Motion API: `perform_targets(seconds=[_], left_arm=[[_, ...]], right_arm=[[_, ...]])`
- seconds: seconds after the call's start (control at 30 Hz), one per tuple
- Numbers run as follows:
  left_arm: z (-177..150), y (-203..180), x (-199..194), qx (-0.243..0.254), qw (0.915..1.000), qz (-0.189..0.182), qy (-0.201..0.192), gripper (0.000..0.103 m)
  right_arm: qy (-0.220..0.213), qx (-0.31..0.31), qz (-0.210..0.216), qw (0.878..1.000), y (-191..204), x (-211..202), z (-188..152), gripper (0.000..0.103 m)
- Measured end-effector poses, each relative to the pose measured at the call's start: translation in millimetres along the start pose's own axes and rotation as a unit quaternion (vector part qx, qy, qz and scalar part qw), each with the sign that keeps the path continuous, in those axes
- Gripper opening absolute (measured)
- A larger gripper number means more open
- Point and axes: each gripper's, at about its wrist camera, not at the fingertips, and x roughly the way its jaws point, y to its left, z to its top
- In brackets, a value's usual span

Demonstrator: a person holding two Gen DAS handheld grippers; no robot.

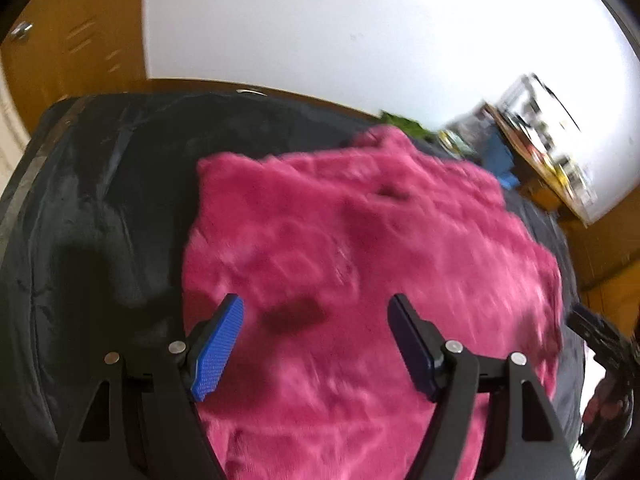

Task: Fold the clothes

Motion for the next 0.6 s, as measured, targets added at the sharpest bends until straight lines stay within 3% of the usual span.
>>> perform_targets(seconds=[0.07,0.2,0.33,0.5,0.6], left_arm=[[-10,-4,9,0.023,0.9996,0.005,0.019,0.078],[-21,0,33,0.038,0.9982,0.023,0.04,0.078],[-22,-4,40,0.063,0.9968,0.031,0.038,0.079],[-15,-5,31,0.049,0.9973,0.021,0.051,0.079],[-18,-10,14,0.051,0.9967,-0.014,0.062,0.079]], right_arm=[[0.027,-0.01,0.011,1.0,13,16,-10,0.063],[0.069,-0.019,-0.007,0.997,20,49,-24,0.063],[0.068,-0.036,-0.015,0.997,21,61,-24,0.064],[0.081,-0.034,-0.037,0.996,31,49,-21,0.065],[0.075,-0.013,-0.026,0.997,35,23,-29,0.065]])
